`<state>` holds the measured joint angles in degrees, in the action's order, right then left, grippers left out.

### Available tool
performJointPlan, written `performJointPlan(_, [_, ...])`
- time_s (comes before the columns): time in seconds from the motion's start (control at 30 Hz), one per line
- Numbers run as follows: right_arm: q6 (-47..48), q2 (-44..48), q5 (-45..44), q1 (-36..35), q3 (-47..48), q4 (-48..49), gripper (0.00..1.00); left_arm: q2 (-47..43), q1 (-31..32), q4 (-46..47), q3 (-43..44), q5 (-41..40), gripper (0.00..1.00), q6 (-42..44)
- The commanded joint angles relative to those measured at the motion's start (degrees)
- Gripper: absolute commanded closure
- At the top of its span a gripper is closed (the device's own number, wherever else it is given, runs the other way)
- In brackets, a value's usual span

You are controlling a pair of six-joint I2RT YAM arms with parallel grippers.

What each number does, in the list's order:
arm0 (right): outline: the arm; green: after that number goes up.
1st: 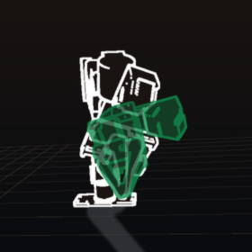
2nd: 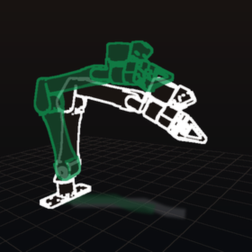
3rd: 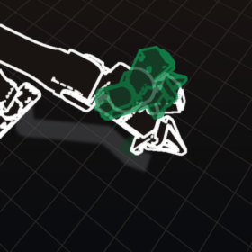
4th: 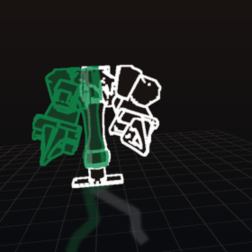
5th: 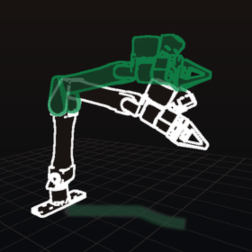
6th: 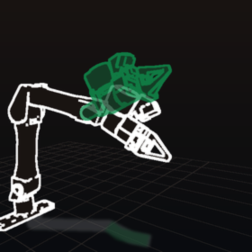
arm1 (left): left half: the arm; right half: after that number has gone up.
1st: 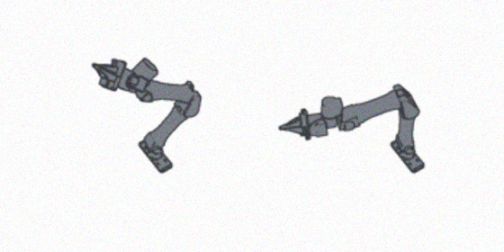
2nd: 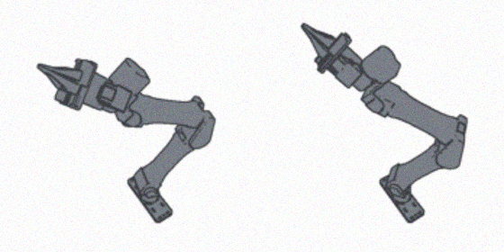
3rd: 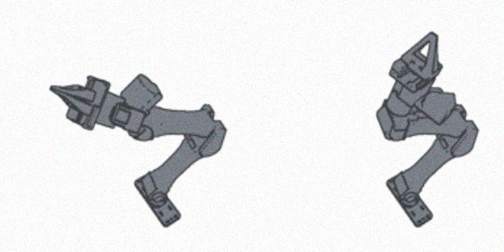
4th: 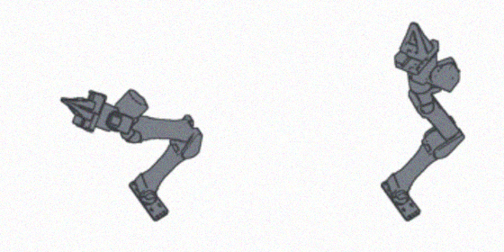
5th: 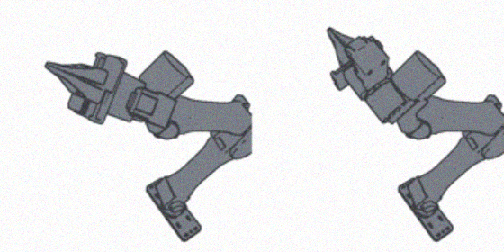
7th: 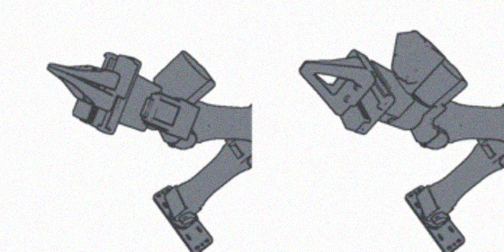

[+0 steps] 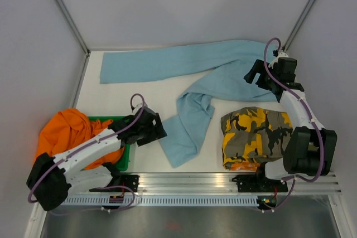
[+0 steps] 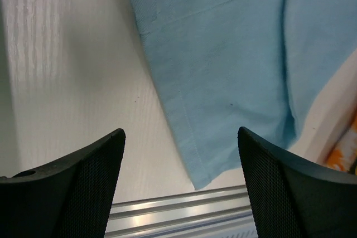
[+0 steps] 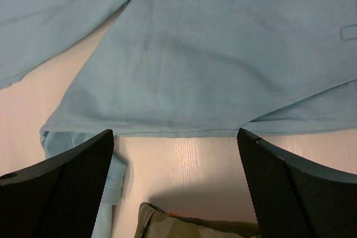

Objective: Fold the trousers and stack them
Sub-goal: Flatten the trousers out

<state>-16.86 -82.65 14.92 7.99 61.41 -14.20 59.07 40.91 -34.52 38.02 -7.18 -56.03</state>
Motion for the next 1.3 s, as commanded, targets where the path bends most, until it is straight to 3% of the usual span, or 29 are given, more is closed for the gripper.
performJointPlan(0.0, [-1.7,0.9,1.7,-0.3,-0.4,2.6,0.02,6.6,2.7,2.1,-1.1,-6.9,0.14,-8.7])
performJointPlan(0.43, [-1.3,1.4,0.6,-0.3,-1.0,2.1,0.02,15.4,2.9,19.7,-7.6,-11.0,0.29,-9.6])
performJointPlan(0.57, [-1.3,1.8,-0.2,-0.3,-0.9,1.6,0.02,19.6,2.8,26.2,-9.5,-10.6,0.41,-9.4])
performJointPlan(0.63, [-1.1,2.0,-0.7,-0.3,-0.6,1.1,0.02,22.3,2.9,24.7,-7.5,-11.3,0.42,-9.4])
performJointPlan(0.7, [-0.5,2.6,-1.1,-0.3,-0.7,0.7,0.02,25.3,2.8,22.7,-6.2,-11.4,0.54,-9.4])
performJointPlan(0.73, [-0.5,2.8,-1.9,-0.3,-0.9,0.7,0.02,25.7,2.8,22.7,-6.2,-11.4,0.63,-9.3])
performJointPlan(0.77, [-0.4,3.1,-2.2,-0.3,-1.1,0.6,0.02,25.8,2.6,22.7,-6.0,-11.4,0.84,-8.9])
performJointPlan(0.83, [0.0,3.6,-2.8,-0.3,-1.6,0.6,0.02,25.0,2.2,19.9,-4.0,-13.0,0.97,-7.8])
performJointPlan(1.0, [-0.5,3.0,-2.0,-0.3,-2.3,1.2,0.02,16.9,-0.9,10.9,4.1,-21.4,0.98,2.5])
performJointPlan(1.1, [-1.3,1.9,-0.6,-0.3,-2.3,2.2,0.02,12.2,-9.7,11.7,7.8,-18.4,0.98,10.9])
performJointPlan(1.13, [-1.5,1.5,-0.4,-0.3,-2.1,2.6,0.02,10.2,-15.3,13.8,8.7,-16.8,0.98,15.5])
performJointPlan(1.27, [-2.1,-0.4,-0.5,-0.3,-2.3,3.9,0.02,11.0,-23.8,17.2,15.6,-13.7,0.98,25.7])
